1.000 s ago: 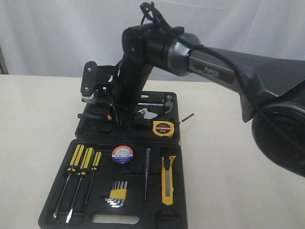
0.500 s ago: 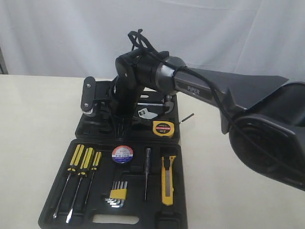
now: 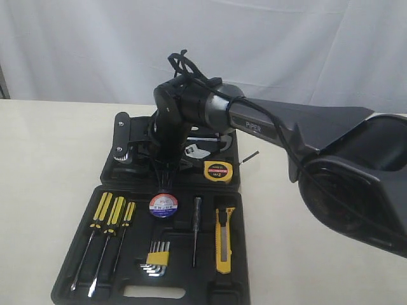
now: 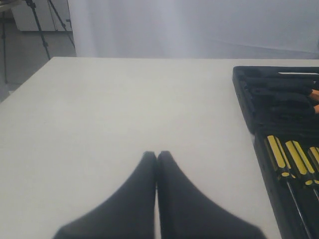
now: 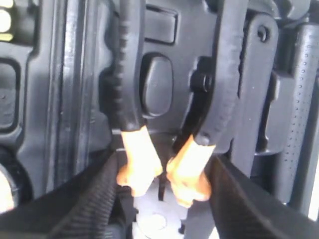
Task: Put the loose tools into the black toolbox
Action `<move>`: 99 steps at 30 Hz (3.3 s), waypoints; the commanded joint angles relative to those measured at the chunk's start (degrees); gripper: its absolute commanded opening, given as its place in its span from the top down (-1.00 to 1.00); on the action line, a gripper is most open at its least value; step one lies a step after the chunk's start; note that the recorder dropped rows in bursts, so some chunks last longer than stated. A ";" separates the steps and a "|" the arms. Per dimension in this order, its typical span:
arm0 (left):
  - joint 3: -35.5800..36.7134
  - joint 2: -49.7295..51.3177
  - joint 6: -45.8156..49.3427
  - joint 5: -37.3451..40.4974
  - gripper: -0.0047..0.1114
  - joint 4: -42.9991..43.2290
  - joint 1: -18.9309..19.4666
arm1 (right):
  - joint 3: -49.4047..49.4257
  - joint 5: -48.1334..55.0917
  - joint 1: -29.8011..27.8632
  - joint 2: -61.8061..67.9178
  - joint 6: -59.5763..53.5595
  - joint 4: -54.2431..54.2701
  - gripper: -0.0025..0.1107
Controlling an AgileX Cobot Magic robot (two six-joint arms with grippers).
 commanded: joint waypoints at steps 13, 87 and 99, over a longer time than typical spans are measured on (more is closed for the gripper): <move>0.15 -0.07 -0.24 -0.45 0.92 -0.47 -0.27 | -0.50 1.48 0.11 -0.18 -0.41 1.98 0.95; 0.15 -0.07 -0.24 -0.45 0.92 -0.47 -0.27 | 28.26 12.43 32.28 -53.14 65.44 -2.09 0.96; 0.15 -0.07 -0.24 -0.45 0.92 -0.47 -0.27 | 52.00 -3.56 35.99 -57.77 81.22 -6.33 0.96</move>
